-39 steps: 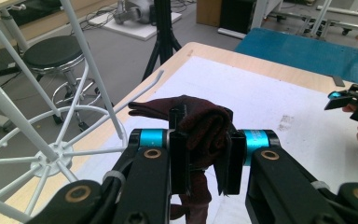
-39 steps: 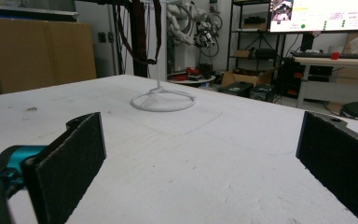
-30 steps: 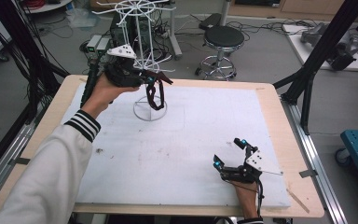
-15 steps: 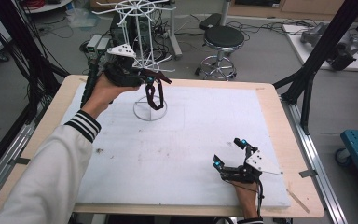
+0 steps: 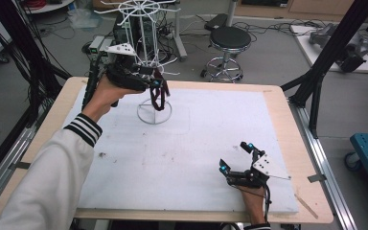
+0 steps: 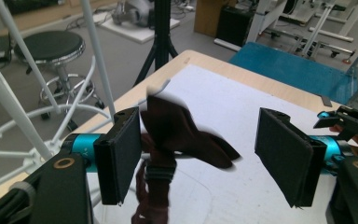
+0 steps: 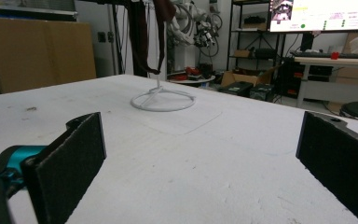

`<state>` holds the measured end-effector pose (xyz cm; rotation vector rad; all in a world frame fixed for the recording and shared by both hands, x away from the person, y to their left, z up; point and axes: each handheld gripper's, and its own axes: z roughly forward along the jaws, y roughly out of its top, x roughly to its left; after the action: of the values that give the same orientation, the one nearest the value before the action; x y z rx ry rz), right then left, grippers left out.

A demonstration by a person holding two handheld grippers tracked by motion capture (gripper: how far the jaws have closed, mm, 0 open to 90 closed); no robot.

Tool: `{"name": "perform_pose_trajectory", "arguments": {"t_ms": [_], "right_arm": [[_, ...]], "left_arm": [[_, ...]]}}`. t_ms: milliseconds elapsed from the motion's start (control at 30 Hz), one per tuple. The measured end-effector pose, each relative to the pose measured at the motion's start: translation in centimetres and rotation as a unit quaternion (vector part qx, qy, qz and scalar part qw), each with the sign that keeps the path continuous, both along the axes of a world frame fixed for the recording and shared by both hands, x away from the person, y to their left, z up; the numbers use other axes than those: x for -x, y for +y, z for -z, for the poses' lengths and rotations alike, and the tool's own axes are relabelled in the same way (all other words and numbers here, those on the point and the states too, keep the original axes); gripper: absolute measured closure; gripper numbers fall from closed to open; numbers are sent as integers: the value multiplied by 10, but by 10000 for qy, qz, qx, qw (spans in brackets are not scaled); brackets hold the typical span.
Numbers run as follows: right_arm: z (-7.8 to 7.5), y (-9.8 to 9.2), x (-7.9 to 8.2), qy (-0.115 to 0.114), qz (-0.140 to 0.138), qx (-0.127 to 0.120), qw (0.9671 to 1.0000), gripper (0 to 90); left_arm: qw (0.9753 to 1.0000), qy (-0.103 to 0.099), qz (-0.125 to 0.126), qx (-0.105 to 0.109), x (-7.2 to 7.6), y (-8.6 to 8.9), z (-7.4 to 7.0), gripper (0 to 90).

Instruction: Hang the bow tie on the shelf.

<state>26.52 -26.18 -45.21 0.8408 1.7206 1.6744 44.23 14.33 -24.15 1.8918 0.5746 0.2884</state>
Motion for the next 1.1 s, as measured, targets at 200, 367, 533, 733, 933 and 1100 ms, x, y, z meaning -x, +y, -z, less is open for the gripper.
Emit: {"name": "perform_pose_trajectory", "arguments": {"t_ms": [200, 367, 533, 733, 933, 1100], "right_arm": [[0, 0, 0, -18, -14, 10, 10000, 6], [0, 1, 1, -72, -19, 55, 10000, 6], [1, -1, 1, -77, -18, -19, 10000, 6], [1, 0, 2, -74, -27, -5, 10000, 6], [1, 0, 1, -114, -33, 42, 9999, 6], [1, 1, 2, -97, -20, 63, 9999, 6]], "left_arm": [[9999, -88, -125, 59, 4, 1, -3, 131], [9997, -161, -177, 86, 9, 3, -3, 67], [9994, -290, -54, 188, 16, 7, -6, 61], [9989, -418, 74, 212, 24, 12, -5, 17], [9977, -571, 273, 259, 42, 17, 0, 17], [9953, -821, 425, 286, 69, 32, 10, 17]]}}
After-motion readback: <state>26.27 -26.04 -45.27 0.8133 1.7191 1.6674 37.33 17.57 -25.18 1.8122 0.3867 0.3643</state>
